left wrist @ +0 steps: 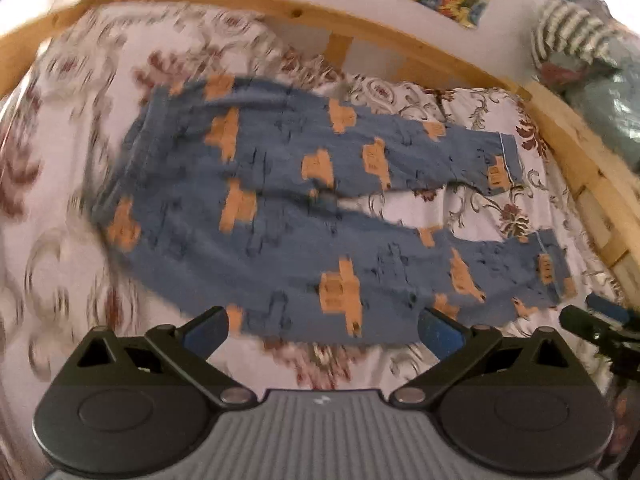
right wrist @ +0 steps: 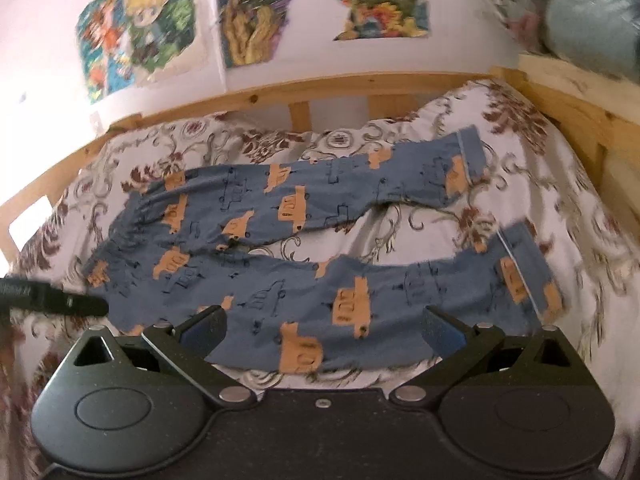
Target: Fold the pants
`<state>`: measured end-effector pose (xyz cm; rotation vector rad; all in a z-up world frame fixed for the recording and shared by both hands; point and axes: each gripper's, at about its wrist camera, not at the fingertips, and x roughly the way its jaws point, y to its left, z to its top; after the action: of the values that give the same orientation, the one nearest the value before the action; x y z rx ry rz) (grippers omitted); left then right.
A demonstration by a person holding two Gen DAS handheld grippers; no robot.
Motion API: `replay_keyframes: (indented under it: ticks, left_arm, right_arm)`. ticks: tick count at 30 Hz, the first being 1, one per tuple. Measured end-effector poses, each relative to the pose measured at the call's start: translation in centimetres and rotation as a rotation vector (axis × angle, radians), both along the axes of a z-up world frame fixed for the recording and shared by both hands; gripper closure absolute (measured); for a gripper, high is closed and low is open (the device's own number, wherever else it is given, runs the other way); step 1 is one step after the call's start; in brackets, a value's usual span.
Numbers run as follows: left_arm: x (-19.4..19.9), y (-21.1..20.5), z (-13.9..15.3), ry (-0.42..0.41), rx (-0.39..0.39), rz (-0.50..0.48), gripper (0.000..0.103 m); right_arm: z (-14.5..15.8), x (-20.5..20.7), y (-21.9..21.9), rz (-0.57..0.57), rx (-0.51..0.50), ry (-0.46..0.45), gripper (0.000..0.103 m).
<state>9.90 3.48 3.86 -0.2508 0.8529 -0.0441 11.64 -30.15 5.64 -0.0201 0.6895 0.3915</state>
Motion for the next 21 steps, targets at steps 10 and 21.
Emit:
replay_keyframes:
  ticks: [10,21]
  left_arm:
    - [10.8,-2.3,3.2,-0.113,0.414,-0.267,0.000]
    - [24.7,2.7,2.2,-0.168,0.382,-0.407,0.000]
  right_arm:
    - [1.1,11.3,2.9,0.364,-0.149,-0.032,0.001]
    - [0.0,25.0,8.6,0.650,-0.222,-0.052,0.004]
